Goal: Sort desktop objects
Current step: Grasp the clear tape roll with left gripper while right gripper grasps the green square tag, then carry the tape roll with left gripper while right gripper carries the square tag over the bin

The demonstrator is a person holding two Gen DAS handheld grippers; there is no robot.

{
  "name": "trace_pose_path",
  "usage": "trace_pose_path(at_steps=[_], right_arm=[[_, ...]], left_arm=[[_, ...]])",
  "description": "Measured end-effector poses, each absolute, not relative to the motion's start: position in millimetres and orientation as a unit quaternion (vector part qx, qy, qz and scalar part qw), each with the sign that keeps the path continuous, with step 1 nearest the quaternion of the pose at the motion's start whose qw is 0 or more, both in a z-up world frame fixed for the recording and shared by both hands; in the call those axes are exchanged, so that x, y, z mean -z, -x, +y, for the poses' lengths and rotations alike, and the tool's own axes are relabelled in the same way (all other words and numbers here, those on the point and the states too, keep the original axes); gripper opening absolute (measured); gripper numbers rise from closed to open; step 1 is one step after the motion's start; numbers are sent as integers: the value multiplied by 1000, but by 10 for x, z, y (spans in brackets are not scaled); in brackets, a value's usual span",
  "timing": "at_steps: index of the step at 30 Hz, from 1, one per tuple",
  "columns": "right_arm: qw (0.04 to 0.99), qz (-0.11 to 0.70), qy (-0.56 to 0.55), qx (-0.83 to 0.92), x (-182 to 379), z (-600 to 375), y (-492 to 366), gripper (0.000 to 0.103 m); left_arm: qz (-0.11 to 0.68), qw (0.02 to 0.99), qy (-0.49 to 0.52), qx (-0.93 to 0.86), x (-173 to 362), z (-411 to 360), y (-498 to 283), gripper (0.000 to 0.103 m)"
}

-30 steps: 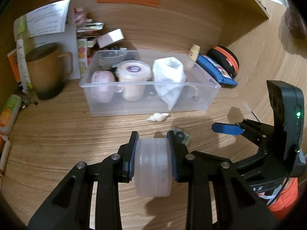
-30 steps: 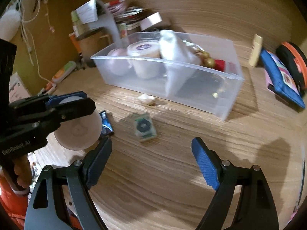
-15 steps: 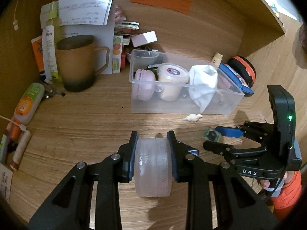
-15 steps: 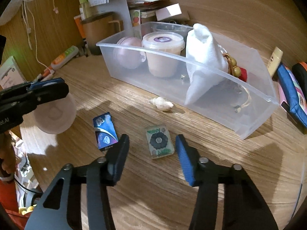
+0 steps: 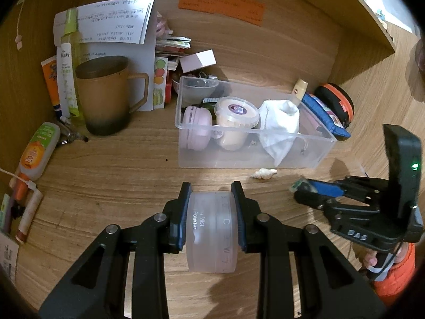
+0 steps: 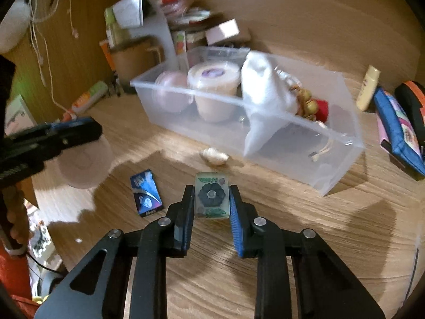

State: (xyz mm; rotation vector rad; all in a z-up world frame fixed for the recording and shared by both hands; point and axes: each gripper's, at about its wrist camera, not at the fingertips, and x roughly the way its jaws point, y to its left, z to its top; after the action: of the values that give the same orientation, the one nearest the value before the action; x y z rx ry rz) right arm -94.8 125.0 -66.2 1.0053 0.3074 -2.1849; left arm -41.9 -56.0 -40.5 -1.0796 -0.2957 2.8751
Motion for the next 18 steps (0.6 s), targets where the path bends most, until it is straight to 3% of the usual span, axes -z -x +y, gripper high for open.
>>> trace_pose_path(at_steps=[18], right_arm=[[365, 68, -313, 874, -15, 1668, 796, 22]], left_arm=[[-86, 47, 316, -944, -38, -347, 496, 29]])
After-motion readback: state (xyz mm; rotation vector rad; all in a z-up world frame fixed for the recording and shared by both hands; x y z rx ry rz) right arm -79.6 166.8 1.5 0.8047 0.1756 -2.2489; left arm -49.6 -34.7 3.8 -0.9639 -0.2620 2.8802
